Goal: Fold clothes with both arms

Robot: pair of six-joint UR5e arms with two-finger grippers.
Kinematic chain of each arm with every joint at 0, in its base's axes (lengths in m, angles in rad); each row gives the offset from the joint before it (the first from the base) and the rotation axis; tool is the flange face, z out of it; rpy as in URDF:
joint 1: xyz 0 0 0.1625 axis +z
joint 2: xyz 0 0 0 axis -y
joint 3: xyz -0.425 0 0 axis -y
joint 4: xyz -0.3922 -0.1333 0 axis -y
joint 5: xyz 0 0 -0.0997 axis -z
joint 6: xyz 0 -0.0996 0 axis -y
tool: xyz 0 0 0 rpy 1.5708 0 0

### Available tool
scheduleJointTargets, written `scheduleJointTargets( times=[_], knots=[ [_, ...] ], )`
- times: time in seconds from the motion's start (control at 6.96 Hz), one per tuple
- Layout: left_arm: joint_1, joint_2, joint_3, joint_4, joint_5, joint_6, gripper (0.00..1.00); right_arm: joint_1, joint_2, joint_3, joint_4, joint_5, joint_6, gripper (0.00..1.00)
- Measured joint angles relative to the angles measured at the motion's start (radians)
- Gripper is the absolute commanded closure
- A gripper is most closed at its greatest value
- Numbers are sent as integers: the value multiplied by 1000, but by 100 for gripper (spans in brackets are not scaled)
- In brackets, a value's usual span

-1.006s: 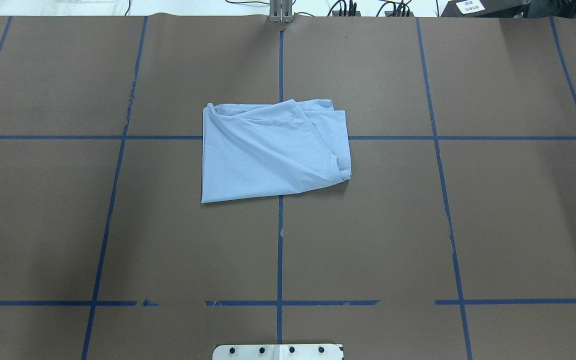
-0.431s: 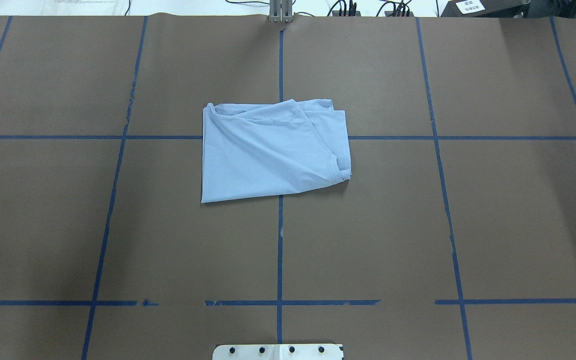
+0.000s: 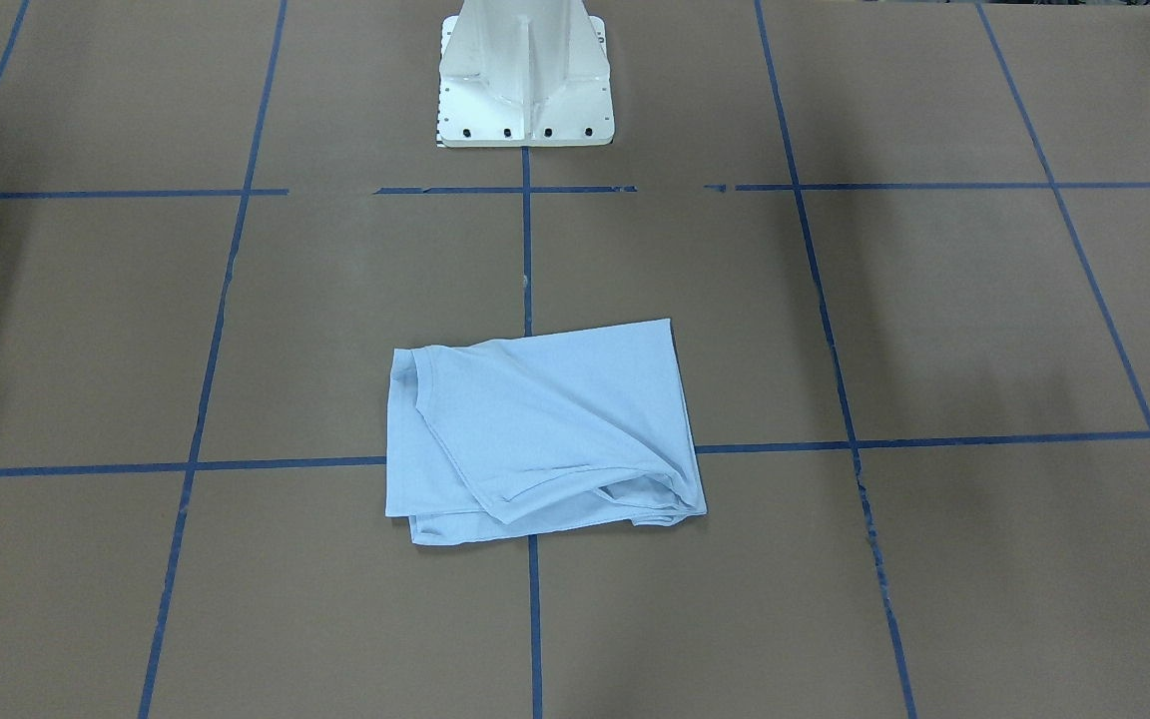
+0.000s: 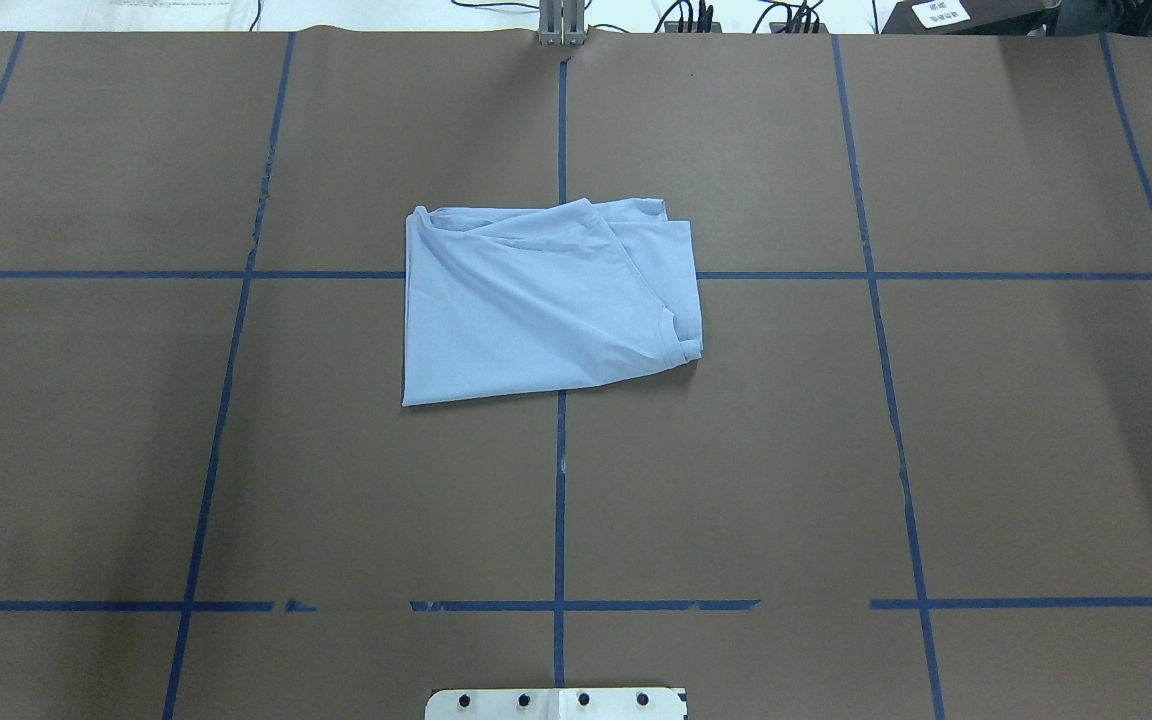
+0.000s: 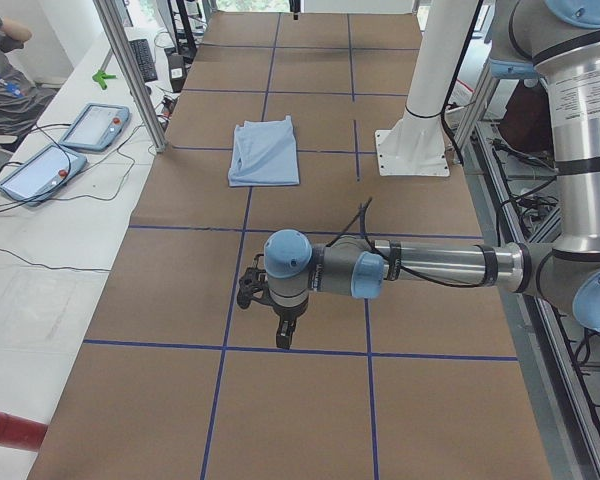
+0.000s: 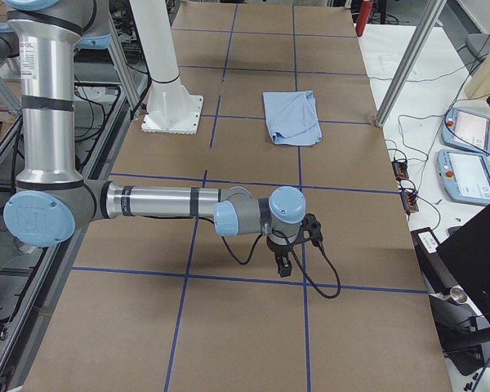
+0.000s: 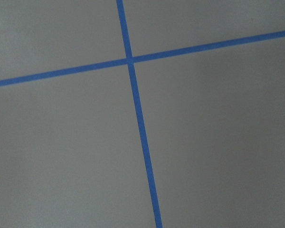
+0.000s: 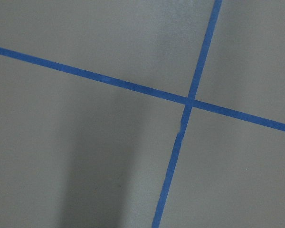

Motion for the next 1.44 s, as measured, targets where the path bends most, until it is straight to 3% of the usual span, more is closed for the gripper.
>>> scheduleJointTargets(
  times=[1.44],
  knots=[
    [-39, -8, 3, 28, 1, 3, 0, 97, -51, 9, -35, -34, -16, 0]
  ],
)
